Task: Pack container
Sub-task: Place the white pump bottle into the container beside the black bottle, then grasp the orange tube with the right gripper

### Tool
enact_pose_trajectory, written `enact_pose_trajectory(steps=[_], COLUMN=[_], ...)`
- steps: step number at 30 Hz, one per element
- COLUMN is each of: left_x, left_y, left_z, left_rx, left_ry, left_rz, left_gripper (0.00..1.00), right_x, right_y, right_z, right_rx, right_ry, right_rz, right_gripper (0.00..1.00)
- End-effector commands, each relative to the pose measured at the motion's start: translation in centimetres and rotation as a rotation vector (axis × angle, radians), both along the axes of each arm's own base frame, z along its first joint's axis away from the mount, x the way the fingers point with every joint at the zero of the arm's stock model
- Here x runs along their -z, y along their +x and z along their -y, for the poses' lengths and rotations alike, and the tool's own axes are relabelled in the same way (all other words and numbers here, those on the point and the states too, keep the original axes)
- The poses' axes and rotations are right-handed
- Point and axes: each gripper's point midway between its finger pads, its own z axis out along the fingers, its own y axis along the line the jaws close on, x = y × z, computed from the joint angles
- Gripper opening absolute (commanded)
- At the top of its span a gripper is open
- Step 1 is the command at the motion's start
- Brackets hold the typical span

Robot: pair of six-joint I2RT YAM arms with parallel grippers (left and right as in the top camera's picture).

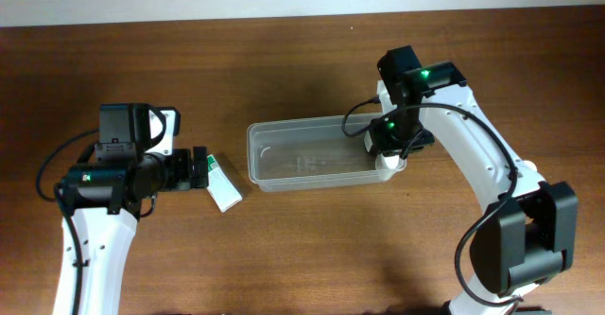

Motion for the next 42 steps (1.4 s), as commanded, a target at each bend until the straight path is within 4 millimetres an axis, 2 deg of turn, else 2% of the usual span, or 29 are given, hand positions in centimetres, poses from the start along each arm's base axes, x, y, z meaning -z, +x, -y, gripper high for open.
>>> enact_pose_trajectory(steps=[1, 5, 10, 14, 16, 17, 20, 24, 25, 28, 29, 33, 38, 42], left_x=[-0.6, -0.6, -0.6, -0.6, -0.6, -0.6, -0.6, -0.6, -0.6, -0.6, -0.6, -0.6, -0.6, -0.6], left_y=[0.4, 0.4, 0.4, 0.4, 0.4, 0.4, 0.4, 0.4, 0.4, 0.4, 0.4, 0.4, 0.4, 0.4], left_z=[0.0, 0.0, 0.0, 0.0, 0.0, 0.0, 0.0, 0.0, 0.0, 0.0, 0.0, 0.0, 0.0, 0.0], left_rx=[-0.004, -0.004, -0.004, -0.004, -0.004, -0.004, -0.004, -0.004, -0.004, -0.004, -0.004, -0.004, -0.004, -0.004], left_ry=[-0.011, -0.011, -0.011, -0.011, -0.011, -0.011, -0.011, -0.011, -0.011, -0.011, -0.011, -0.011, -0.011, -0.011], left_rz=[0.016, 0.016, 0.016, 0.015, 0.015, 0.016, 0.016, 0.016, 0.016, 0.016, 0.016, 0.016, 0.016, 0.016], left_gripper=[0.99, 0.99, 1.00, 0.99, 0.99, 0.99, 0.99, 0.99, 0.99, 0.99, 0.99, 0.99, 0.99, 0.99], right_x=[-0.2, -1.8, -6.9, -12.2, -14.5, -15.4, -16.4, -15.1, -14.3, -11.5, -9.6, -4.9, -1.5, 0.5], right_y=[-0.3, -0.2, 0.4, 0.8, 0.7, 0.4, -0.7, -2.8, -3.5, -4.8, -5.6, -6.3, -6.5, -6.2], right_z=[-0.3, -0.3, 0.1, 3.6, 6.1, 7.5, 12.3, 18.1, 19.6, 22.3, 23.3, 24.5, 25.1, 24.7], right_rx=[-0.003, -0.003, 0.008, 0.191, 0.302, 0.359, 0.504, 0.682, 0.731, 0.826, 0.859, 0.867, 0.883, 0.869], right_ry=[-0.001, 0.010, 0.023, -0.028, -0.024, -0.021, -0.043, -0.091, -0.098, -0.100, -0.106, -0.111, -0.106, -0.076], right_rz=[-0.003, 0.038, 0.160, 0.311, 0.382, 0.408, 0.425, 0.346, 0.312, 0.216, 0.156, 0.033, -0.038, -0.082], right_gripper=[0.33, 0.40, 0.41, 0.43, 0.55, 0.61, 0.67, 0.73, 0.74, 0.75, 0.75, 0.75, 0.75, 0.73])
